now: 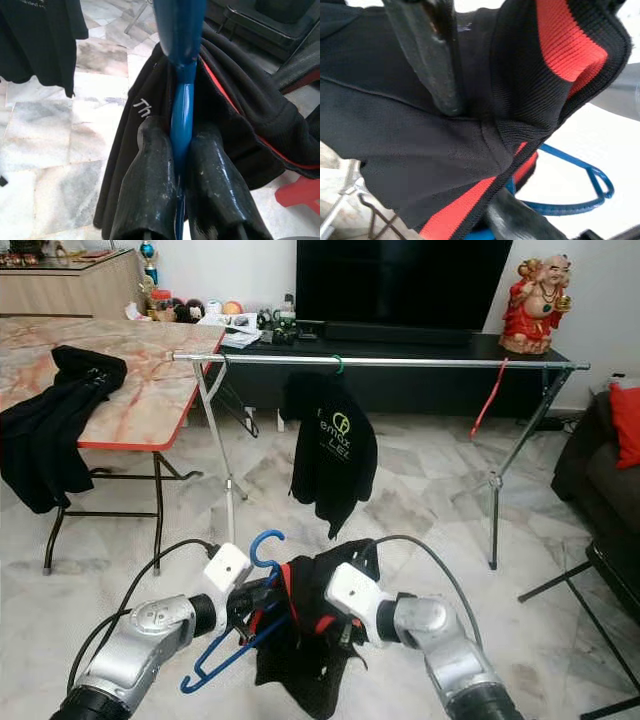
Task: Hang hanger
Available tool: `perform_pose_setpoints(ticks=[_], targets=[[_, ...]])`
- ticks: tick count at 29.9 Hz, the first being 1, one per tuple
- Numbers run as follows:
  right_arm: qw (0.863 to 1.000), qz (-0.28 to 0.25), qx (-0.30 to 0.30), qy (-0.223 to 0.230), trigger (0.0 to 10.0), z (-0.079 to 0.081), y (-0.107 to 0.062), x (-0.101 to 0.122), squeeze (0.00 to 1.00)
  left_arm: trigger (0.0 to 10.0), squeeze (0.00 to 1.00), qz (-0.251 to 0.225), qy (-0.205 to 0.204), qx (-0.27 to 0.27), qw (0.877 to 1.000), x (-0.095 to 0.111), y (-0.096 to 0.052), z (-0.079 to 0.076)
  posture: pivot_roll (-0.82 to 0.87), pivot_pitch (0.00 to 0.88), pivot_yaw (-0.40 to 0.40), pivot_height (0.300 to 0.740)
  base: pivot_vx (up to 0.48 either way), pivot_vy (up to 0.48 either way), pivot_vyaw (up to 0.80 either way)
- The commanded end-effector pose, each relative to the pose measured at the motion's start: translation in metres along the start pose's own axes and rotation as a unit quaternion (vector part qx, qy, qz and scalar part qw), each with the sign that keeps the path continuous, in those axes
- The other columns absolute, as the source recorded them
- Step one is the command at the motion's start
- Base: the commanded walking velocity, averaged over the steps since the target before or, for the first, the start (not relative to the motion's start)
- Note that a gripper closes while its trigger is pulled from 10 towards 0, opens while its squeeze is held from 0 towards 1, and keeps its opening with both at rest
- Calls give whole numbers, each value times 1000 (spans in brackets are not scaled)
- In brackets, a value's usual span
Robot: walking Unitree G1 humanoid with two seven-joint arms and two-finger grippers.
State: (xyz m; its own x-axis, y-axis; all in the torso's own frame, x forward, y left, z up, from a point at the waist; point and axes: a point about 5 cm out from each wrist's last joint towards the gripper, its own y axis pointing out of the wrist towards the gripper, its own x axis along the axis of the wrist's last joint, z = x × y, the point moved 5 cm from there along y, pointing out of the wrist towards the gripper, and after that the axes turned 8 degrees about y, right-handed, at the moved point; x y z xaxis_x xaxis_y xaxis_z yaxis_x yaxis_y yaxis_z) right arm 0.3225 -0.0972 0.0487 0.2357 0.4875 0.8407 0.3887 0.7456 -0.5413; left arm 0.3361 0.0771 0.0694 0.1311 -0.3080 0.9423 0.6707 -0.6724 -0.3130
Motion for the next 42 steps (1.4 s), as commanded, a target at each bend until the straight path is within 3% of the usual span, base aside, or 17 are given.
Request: perform_pose_setpoints(ticks=[1, 4, 8, 10, 12, 15, 19, 24, 27, 32, 37, 40, 42], targets=[[1000, 12, 1, 4, 10000, 3, 1, -7, 1000, 10000, 0, -34, 7, 24, 999, 17, -1, 11, 120, 1, -54, 740, 0, 0, 0], [999, -18, -41, 9, 10000, -8, 2, 3, 1000, 10000, 0, -33, 6, 24, 999, 17, -1, 11, 120, 2, -55, 740, 0, 0, 0], [999, -21, -45, 0, 10000, -9, 1, 5, 1000, 10000, 0, -34, 5, 23, 999, 17, -1, 11, 120, 2, -55, 740, 0, 0, 0], [995, -35, -96, 5, 10000, -24, -1, 10, 1000, 10000, 0, -33, 5, 22, 999, 17, -1, 10, 120, 2, -55, 740, 0, 0, 0], [993, -41, -113, 15, 10000, -30, -2, 12, 1000, 10000, 0, -33, 5, 22, 999, 16, -1, 11, 119, 0, -55, 740, 0, 0, 0], [988, -104, -111, 29, 10000, -31, -4, 35, 1000, 10000, 0, -32, 4, 20, 999, 16, -1, 10, 119, 0, -55, 740, 0, 0, 0], [988, -118, -94, 32, 10000, -26, -4, 41, 1000, 10000, 0, -31, 4, 19, 999, 16, 0, 9, 119, 0, -55, 740, 0, 0, 0], [994, -96, -52, 23, 10000, -12, 1, 32, 1000, 10000, 0, -31, 2, 18, 999, 15, 0, 8, 117, 0, -56, 740, 0, 0, 0], [998, -50, -31, 20, 10000, -5, 1, 14, 1000, 10000, 0, -29, 1, 17, 999, 13, 0, 7, 117, 0, -56, 740, 0, 0, 0], [999, 17, -43, 24, 10000, -8, 0, -12, 1000, 10000, 0, -26, 1, 14, 1000, 11, 0, 6, 113, 4, -58, 740, 0, 0, 0], [996, 29, -75, 46, 10000, -17, -1, -18, 1000, 10000, 0, -26, 0, 12, 1000, 11, 1, 4, 113, 6, -58, 740, 0, 0, 0], [996, 23, -62, 62, 10000, -14, 0, -17, 1000, 10000, 0, -26, -1, 11, 1000, 11, 1, 4, 113, 6, -58, 740, 0, 0, 0], [997, 47, -32, 59, 10000, -6, -1, -25, 1000, 10000, 0, -25, -2, 10, 1000, 11, 0, 4, 114, 8, -58, 740, 0, 0, 0]])
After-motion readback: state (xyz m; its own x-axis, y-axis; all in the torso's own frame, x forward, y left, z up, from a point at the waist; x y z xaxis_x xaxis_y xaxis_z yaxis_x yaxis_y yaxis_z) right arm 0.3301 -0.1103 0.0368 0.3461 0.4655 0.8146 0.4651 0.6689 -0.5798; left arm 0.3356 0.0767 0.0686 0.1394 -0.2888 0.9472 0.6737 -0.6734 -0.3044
